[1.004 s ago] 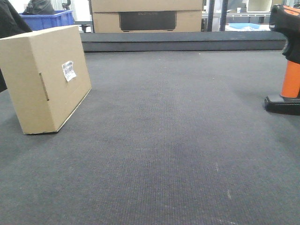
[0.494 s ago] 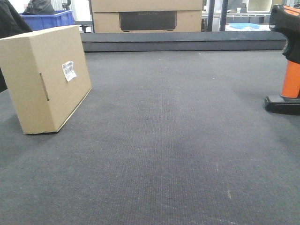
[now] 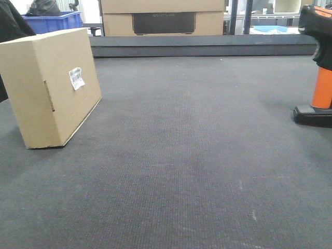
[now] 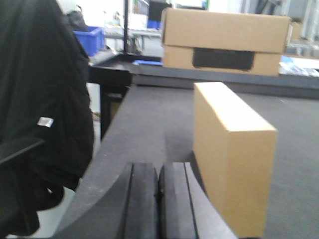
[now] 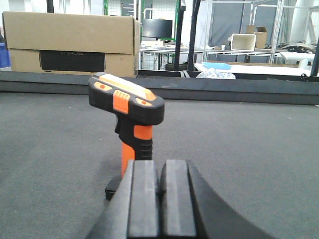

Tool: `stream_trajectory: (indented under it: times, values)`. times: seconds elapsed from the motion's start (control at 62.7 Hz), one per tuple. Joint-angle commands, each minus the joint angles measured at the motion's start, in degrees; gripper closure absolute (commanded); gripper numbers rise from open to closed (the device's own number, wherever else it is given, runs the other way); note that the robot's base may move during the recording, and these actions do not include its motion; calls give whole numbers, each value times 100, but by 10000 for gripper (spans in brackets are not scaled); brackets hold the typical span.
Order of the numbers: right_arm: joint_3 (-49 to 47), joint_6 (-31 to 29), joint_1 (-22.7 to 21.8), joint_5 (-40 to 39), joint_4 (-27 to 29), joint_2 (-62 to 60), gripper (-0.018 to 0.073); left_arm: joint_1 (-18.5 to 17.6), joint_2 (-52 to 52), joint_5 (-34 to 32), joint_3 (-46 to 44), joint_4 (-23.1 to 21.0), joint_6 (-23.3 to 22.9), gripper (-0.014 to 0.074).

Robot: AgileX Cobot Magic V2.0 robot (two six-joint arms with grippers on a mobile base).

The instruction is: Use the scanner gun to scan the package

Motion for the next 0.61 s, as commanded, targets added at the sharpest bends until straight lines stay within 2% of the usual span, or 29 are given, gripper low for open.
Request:
stream_trajectory:
  times: [0.0,0.08,0.191,0.59]
  values:
    - [6,-32,-19,-133,15,-9,728,81,-274,-560,333,-65,47,697]
    - [6,-32,-19,-133,15,-9,728,81,-282,-745,433,-65,47,697]
    - [6,-32,-19,-133,15,-9,728,43,-282,-358,433,-65,47,697]
    - [6,-32,-19,-133,15,-9,728,22,-282,-349,433,-65,47,697]
